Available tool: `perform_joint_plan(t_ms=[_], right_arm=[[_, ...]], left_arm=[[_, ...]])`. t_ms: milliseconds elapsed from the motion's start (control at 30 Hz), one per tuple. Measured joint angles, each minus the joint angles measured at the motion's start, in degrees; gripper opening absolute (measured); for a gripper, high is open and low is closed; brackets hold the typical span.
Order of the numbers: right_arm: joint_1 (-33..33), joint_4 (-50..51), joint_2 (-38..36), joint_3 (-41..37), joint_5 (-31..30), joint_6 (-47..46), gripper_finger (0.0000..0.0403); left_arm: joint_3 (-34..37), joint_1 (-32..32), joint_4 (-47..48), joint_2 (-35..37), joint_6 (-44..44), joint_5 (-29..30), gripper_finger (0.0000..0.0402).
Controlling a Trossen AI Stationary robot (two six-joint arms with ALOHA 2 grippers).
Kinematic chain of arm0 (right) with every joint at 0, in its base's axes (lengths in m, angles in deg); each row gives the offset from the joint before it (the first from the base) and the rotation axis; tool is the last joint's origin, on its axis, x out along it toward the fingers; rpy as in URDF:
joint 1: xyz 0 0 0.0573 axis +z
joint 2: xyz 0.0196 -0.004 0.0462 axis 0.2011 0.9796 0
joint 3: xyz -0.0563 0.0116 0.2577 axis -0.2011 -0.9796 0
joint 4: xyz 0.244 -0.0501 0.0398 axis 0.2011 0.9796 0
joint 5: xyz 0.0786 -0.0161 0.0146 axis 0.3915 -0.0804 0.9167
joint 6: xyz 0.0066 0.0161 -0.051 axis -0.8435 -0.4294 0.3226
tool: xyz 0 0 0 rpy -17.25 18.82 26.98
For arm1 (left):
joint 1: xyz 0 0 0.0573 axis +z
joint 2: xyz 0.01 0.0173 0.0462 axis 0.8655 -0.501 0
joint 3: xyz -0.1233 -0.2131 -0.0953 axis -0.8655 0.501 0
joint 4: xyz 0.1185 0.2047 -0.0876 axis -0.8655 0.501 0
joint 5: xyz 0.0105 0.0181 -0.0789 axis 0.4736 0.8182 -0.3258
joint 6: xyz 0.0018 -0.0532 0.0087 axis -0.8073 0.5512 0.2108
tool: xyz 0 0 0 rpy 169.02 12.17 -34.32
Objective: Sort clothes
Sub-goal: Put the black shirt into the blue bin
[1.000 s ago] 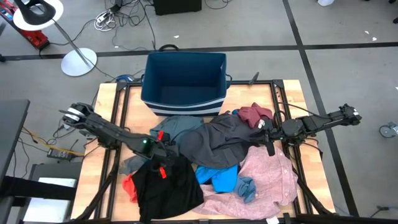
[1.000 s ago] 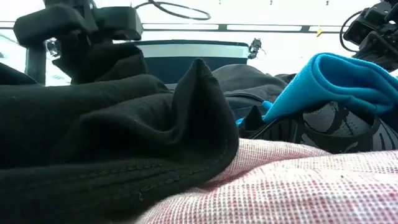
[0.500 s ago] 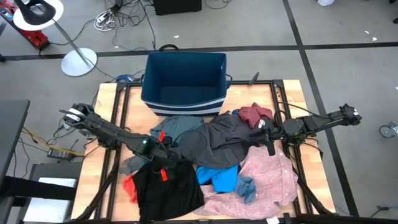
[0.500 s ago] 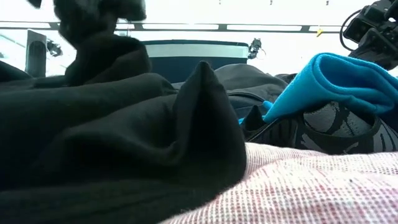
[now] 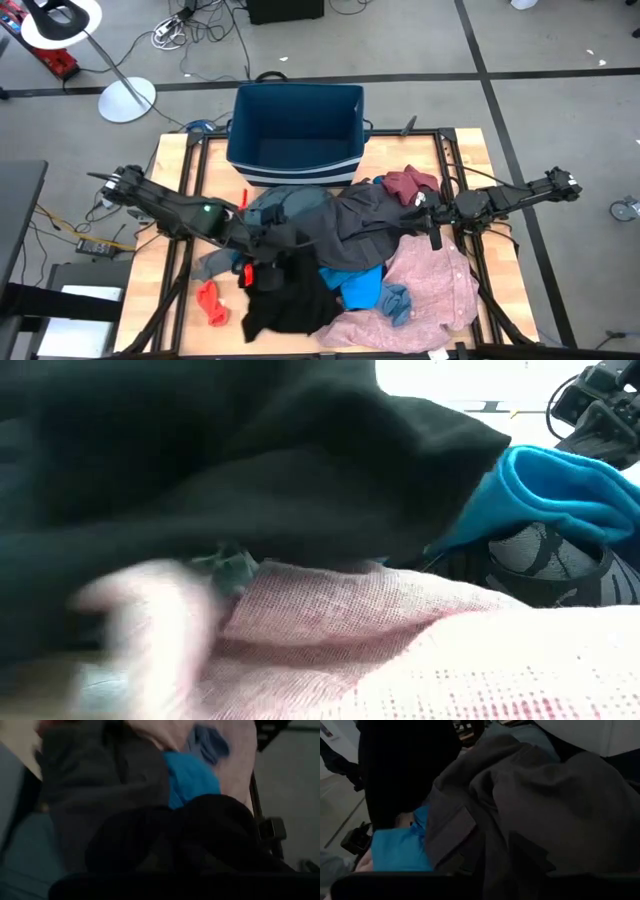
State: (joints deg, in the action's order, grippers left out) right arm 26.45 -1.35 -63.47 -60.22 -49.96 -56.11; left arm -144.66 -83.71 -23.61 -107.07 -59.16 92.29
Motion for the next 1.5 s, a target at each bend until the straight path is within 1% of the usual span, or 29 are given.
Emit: perform_joint_plan(t_ms=[233, 367, 600, 833, 967, 1167, 1300, 1500], right_arm=[[0.0, -0.1, 0.0, 0.0, 0.0, 0.0, 0.0089], [0.0, -0.2, 0.0, 0.0, 0.0, 0.0, 0.0089], [0.0, -0.6, 0.0, 0.0, 0.0, 0.0, 0.0089], [0.0, -1.5, 0.0, 0.0, 0.0, 0.0, 0.0089], [0.0, -1.5, 0.0, 0.0, 0.0, 0.0, 0.0089], [0.0, -1.6, 0.0, 0.0, 0.0, 0.0, 0.0089], [0.0, -1.6, 0.0, 0.0, 0.0, 0.0, 0.0089], [0.0, -1.6, 0.0, 0.0, 0.0, 0.0, 0.0089]], left_arm=[[-5.2, 1.1, 1.1, 0.0, -1.2, 2.8, 0.0000], [-7.3, 2.4, 1.1, 0.0, -2.0, 5.9, 0.0000], [-13.1, 6.9, 1.1, 0.0, -6.1, 7.5, 0.0000], [-21.8, 12.4, 1.1, 0.0, -12.4, 8.5, 0.0000], [-28.5, 15.4, 0.3, 0.0, -18.0, 11.1, 0.0000], [-36.7, 19.6, -5.9, 0.0, -29.8, 15.5, 0.0000], [-39.0, 23.1, -12.7, 0.1, -38.3, 18.3, 0.0000], [-39.0, 29.4, -24.8, -0.1, -50.2, 18.6, 0.0000]])
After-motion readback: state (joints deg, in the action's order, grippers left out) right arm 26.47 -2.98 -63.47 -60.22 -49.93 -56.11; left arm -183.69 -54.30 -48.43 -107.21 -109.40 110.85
